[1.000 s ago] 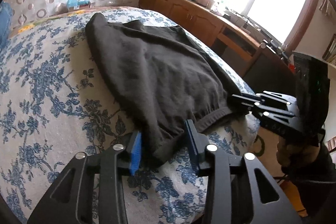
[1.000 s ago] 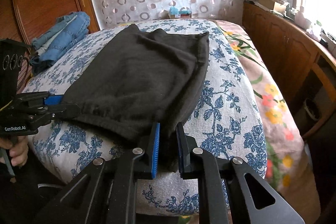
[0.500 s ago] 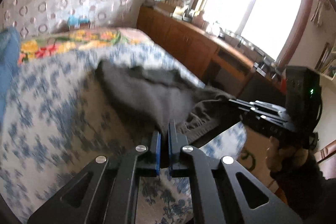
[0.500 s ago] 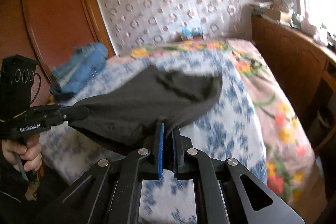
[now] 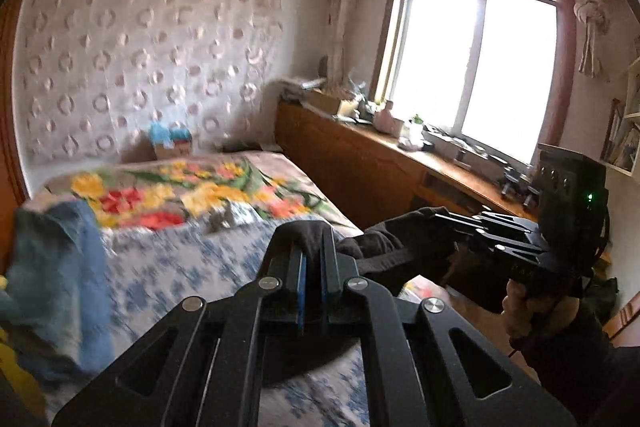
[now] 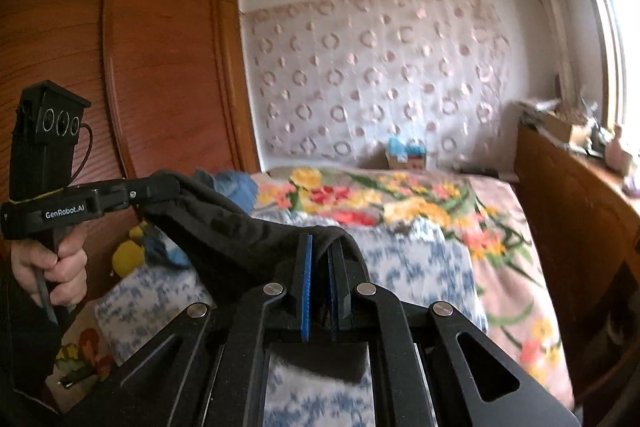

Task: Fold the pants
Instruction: 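Lift the black pants with both grippers holding the folded edge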

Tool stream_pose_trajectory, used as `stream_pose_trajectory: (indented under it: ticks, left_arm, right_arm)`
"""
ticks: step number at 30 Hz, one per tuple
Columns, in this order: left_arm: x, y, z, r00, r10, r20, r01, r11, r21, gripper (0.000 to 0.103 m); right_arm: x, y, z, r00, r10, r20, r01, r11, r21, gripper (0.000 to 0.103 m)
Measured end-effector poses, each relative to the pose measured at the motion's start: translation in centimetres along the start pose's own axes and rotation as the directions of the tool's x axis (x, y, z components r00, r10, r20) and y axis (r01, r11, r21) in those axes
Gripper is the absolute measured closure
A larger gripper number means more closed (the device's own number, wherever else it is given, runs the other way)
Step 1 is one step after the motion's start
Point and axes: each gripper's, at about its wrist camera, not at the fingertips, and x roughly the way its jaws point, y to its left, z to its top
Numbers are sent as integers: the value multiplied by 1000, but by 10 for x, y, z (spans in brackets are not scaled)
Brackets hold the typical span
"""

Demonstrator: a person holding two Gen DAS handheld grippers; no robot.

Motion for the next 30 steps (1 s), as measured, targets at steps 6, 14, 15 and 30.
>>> stream_pose_trajectory:
  ticks: [6, 14, 15, 30]
  left_arm:
    - [31, 42, 6, 997, 56, -44, -57, 998, -10, 97]
    - [72, 89, 32, 984, 172, -41, -173, 985, -20, 97]
    - [74, 90, 36, 983, 183, -33, -183, 983, -14, 97]
    - [94, 104, 5, 976, 195, -101, -197, 980, -11, 97]
  right_arm:
    - [38, -1, 12, 999, 36, -11, -36, 999, -27, 97]
    - [128, -33, 45, 999, 13, -42, -14, 999, -44, 97]
    - [137, -34, 51, 999, 8, -42, -10, 999, -45, 97]
    - [177, -25, 25, 994, 17, -109, -22, 999, -45, 97]
